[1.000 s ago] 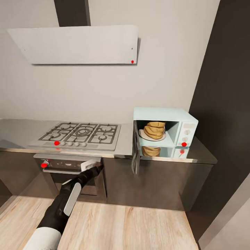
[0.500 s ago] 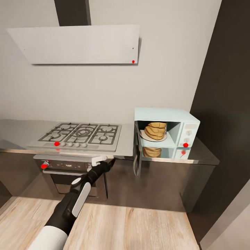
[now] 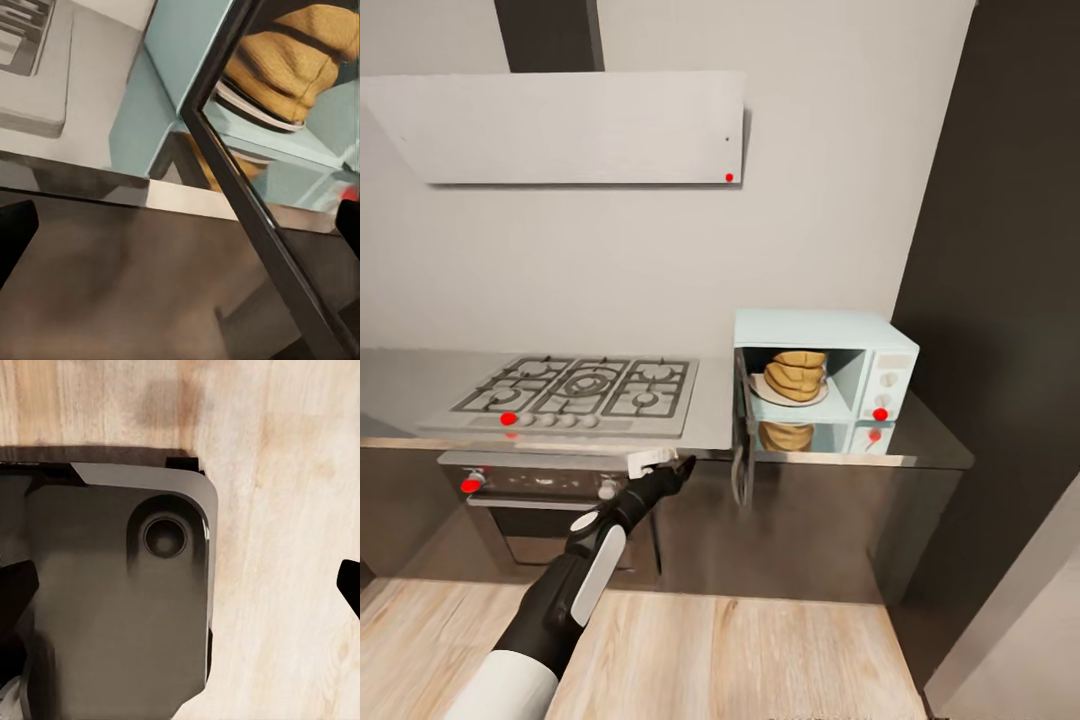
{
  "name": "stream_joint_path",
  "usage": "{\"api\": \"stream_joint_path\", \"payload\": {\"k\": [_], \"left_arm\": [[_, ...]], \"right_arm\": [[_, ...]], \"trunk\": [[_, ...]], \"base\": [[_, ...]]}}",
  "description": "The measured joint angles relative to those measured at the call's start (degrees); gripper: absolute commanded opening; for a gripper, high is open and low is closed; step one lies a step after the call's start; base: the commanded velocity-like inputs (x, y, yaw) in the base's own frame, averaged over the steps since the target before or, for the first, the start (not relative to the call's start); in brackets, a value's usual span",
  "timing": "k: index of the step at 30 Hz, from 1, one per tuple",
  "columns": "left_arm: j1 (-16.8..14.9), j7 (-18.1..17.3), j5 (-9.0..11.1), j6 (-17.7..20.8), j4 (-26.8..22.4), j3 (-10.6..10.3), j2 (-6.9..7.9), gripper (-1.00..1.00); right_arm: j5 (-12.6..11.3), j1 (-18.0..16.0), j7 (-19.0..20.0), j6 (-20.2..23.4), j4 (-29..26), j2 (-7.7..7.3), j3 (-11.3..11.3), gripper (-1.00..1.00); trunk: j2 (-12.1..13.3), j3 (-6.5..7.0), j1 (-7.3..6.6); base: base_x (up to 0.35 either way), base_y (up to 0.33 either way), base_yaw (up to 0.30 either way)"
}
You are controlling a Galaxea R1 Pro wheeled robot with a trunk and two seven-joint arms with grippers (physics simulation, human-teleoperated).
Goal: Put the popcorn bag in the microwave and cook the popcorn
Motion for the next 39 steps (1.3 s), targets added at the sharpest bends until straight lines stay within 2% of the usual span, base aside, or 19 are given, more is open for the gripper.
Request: {"api": "stream_joint_path", "payload": {"k": [5,8,22,39], "left_arm": [[0.0,3.3,0.2,-0.1,-0.5,0.0,-0.03,1.0],[0.0,4.0,0.2,-0.2,-0.7,0.1,-0.03,1.0],[0.0,4.5,0.4,-0.2,-2.7,0.1,-0.02,1.0],[0.0,4.6,0.2,-0.2,-2.9,0.1,-0.02,1.0]], "right_arm": [[0.0,0.0,0.0,0.0,0.0,0.01,0.0,1.0],[0.0,0.0,0.0,-0.1,0.0,0.02,0.0,1.0],[0.0,0.0,0.0,-0.1,0.0,0.05,0.1,1.0],[0.0,0.0,0.0,-0.1,0.0,0.05,0.0,1.0]], "trunk": [[0.0,0.0,0.0],[0.0,0.0,0.0],[0.0,0.0,0.0],[0.0,0.0,0.0]], "base": [[0.0,0.0,-0.229],[0.0,0.0,-0.198],[0.0,0.0,-0.188],[0.0,0.0,-0.185]]}}
